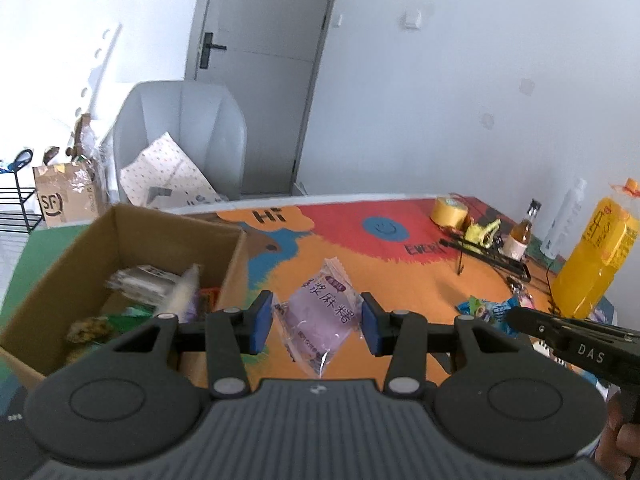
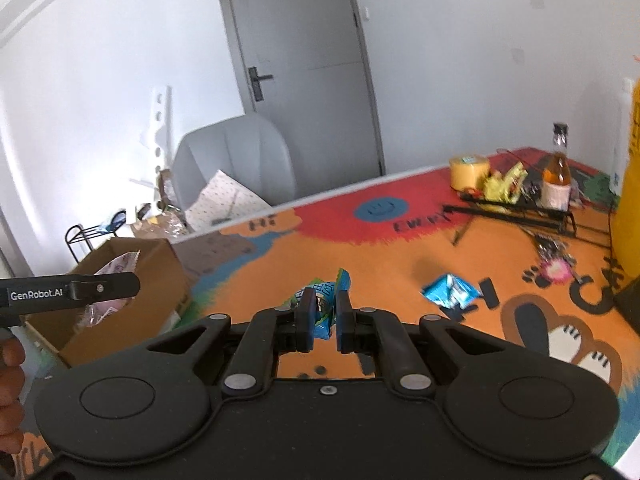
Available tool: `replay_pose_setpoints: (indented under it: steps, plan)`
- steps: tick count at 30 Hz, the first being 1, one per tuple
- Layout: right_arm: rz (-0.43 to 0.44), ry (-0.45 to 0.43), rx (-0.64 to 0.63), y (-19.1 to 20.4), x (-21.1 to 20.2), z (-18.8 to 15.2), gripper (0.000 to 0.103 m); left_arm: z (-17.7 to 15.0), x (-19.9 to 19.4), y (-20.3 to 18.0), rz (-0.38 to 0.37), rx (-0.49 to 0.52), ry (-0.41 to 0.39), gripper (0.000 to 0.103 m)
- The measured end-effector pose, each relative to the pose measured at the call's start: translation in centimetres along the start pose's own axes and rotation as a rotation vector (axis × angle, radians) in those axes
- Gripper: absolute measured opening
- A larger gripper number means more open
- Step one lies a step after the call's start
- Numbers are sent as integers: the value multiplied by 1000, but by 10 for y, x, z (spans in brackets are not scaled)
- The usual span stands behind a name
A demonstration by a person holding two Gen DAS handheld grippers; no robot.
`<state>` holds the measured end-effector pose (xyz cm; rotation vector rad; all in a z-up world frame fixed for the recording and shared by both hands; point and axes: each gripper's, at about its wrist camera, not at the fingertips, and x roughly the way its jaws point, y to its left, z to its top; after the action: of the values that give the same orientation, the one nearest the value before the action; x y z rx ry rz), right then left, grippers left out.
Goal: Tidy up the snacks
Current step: 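Carry both packets over the cardboard box and open both grippers to drop them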
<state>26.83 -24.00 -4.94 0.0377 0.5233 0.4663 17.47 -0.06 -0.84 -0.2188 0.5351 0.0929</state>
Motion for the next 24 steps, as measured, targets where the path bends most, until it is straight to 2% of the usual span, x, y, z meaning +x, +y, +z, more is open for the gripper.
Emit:
replay_pose_setpoints:
  steps: [13,24]
  plan:
    - [92,-52,-65,46,-3,25,8,26,-41,40,80,-16,-84,45]
    - [169,-51,-112,86,11,34,8,25,-47,79,133,-44,-66,45]
